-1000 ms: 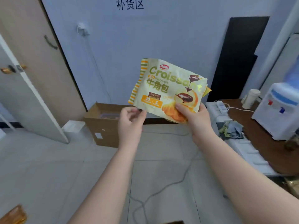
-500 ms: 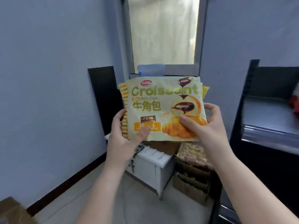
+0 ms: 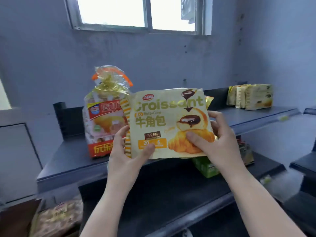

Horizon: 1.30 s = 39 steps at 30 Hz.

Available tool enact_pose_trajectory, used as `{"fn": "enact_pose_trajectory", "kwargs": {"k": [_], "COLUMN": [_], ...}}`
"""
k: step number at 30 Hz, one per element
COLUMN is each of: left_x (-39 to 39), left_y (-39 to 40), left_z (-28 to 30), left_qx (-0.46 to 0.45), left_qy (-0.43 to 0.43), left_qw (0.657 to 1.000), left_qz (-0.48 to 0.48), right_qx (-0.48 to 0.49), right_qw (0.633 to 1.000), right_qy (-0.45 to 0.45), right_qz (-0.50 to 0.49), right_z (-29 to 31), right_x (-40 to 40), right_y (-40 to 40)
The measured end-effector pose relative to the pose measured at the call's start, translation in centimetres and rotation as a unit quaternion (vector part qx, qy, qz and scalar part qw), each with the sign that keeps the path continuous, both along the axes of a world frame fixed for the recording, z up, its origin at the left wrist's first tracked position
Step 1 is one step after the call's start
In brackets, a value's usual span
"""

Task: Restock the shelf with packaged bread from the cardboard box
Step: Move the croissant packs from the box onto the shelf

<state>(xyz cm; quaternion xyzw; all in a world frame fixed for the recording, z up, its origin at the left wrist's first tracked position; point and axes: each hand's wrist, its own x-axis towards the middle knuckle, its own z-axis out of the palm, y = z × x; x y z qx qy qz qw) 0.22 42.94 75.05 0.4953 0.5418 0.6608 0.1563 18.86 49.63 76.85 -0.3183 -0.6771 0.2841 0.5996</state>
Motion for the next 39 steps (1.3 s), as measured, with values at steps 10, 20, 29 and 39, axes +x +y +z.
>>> {"fn": "enact_pose_trajectory", "kwargs": {"k": [10,20,29,39], "left_x": [18.5,30.2,36.7,42.5], "left_y": [16.2,31.3,46.3,55.7], "left_z": [1.3,1.7,5.6,3.4], "left_qx": [-0.003,-0.008,-0.087,-0.138], "left_qy": [0.026,0.089,0.137,0.196], "left_qw": [0.992,0.983,0.962,0.964], "left_qz": [-0.12,-0.159,-0.221,-0.114], "right_qx": [-0.012,-0.012,-0.008,-0.03], "right_qw": [0.993,0.973,0.966,0.99], "right_qy": [-0.013,-0.079,-0.08,-0.078], "right_qz": [-0.115,-0.218,-0.247,-0.115], "right_z": [-0.4,0.1,1.5,0.1], "right_x": [20.0,31.9,39.7,45.7], "right_y": [12.4,25.7,39.5,53.4]}}
